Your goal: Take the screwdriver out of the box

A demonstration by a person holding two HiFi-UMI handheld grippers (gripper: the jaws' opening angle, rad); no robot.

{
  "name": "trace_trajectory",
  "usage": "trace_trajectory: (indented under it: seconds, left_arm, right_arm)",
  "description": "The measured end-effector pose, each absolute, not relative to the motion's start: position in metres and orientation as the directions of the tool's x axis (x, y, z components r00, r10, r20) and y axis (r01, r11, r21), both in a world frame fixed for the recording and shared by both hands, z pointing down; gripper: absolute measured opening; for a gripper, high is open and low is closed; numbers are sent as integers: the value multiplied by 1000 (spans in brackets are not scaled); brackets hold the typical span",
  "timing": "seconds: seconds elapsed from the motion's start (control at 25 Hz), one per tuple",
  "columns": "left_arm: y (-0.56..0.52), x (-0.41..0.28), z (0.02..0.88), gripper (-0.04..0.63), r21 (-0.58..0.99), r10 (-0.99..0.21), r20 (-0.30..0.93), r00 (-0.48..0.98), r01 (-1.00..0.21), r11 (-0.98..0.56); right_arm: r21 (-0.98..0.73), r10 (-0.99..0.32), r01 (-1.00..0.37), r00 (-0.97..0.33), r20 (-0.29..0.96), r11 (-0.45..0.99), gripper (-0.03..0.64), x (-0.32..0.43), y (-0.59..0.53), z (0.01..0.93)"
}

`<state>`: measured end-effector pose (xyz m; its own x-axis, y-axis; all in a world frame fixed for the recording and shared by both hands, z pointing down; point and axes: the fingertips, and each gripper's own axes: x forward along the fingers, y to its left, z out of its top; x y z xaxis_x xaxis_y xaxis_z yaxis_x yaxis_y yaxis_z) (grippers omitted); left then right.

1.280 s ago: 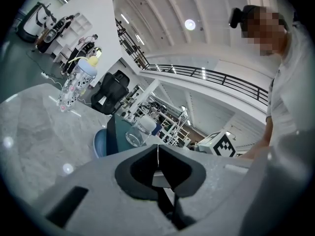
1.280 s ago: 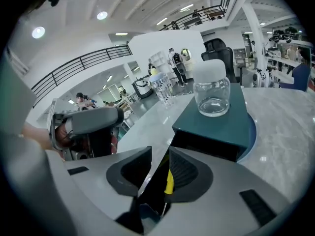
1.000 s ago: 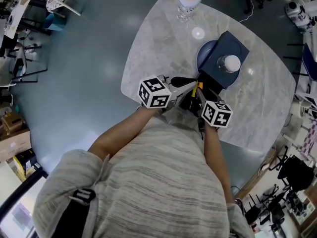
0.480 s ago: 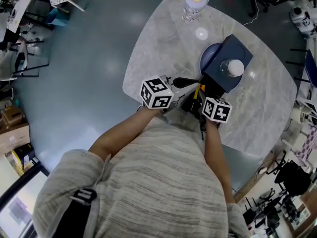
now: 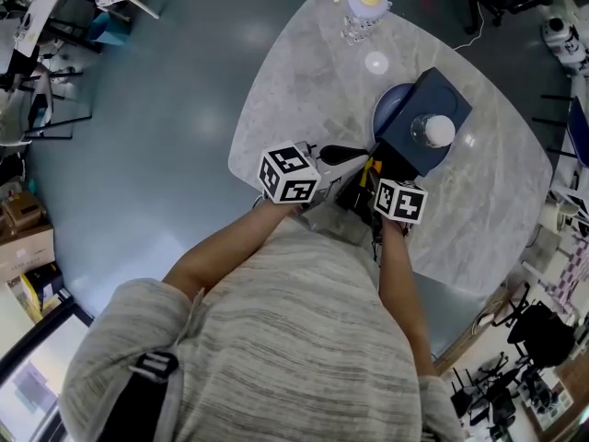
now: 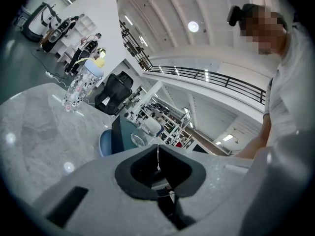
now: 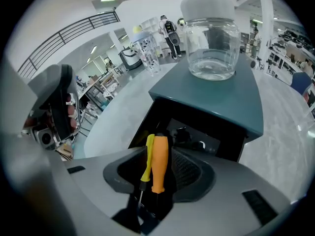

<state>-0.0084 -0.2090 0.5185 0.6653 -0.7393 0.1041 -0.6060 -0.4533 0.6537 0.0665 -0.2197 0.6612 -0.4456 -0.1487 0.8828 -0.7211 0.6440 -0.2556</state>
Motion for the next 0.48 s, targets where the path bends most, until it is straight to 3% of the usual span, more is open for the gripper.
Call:
trace_trajectory:
  seconds: [0.48]
  left_arm:
    - [-209,-9,518,17,658,-739,97,666,-601,-455]
  right_arm:
    - [-244,-91,-719,-393,915,651,130,64,-217,671]
